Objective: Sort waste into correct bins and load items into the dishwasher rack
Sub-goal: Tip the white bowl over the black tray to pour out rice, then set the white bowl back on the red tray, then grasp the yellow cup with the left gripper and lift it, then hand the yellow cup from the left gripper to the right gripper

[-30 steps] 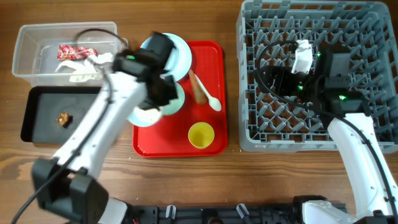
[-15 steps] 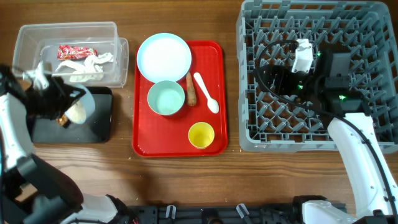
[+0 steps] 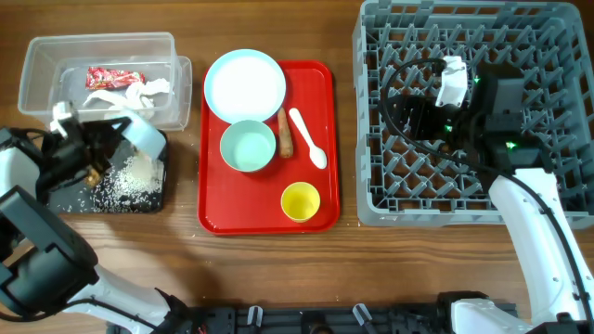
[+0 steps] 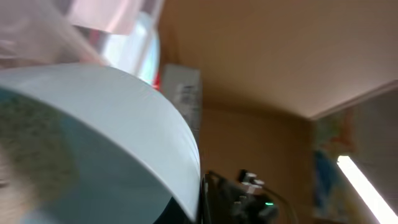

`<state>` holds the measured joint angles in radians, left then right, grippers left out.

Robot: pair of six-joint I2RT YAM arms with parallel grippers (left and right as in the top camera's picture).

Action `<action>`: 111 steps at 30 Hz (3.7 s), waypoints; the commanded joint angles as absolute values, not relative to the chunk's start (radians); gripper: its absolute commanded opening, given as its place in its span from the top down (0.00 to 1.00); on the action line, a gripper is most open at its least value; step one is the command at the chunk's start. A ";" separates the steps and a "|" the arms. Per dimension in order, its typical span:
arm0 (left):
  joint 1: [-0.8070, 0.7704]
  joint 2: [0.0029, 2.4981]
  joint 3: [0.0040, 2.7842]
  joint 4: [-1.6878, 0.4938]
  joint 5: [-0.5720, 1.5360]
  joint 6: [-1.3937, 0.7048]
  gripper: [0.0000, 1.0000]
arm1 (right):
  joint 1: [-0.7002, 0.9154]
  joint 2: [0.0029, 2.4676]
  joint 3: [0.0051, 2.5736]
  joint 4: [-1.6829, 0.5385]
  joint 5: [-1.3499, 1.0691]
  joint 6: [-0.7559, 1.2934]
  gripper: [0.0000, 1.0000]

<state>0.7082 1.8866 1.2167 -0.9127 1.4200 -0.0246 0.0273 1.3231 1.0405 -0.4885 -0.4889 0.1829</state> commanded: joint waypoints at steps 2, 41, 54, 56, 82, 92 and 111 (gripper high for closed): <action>0.752 1.890 1.214 -0.943 1.577 -0.114 0.96 | 0.031 1.334 1.053 -0.482 -0.471 0.186 0.00; -0.262 1.597 1.115 -1.094 0.078 -0.400 0.96 | 0.031 1.334 1.053 -0.464 -0.437 0.237 0.00; -0.543 1.598 1.092 -0.943 0.077 -0.429 0.37 | 0.031 1.334 1.053 -0.465 -0.437 0.239 0.00; -0.543 1.598 1.182 -0.956 0.077 -0.422 0.30 | 0.031 1.334 1.053 -0.465 -0.437 0.239 0.00; -0.604 1.737 1.191 -0.917 0.227 -0.171 0.96 | 0.031 1.338 1.053 -0.469 -0.437 0.239 0.00; -0.226 1.668 1.399 -0.772 0.982 -0.231 0.96 | 0.031 1.338 1.053 -0.200 -0.931 0.295 0.00; -0.157 1.668 1.398 -0.410 1.577 -0.667 0.96 | 0.184 1.450 1.053 0.506 -1.326 0.452 0.00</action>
<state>-0.1505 1.6890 1.3880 -0.4042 1.5471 -0.6582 0.1612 1.4273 1.0405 0.4755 -1.2564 0.4347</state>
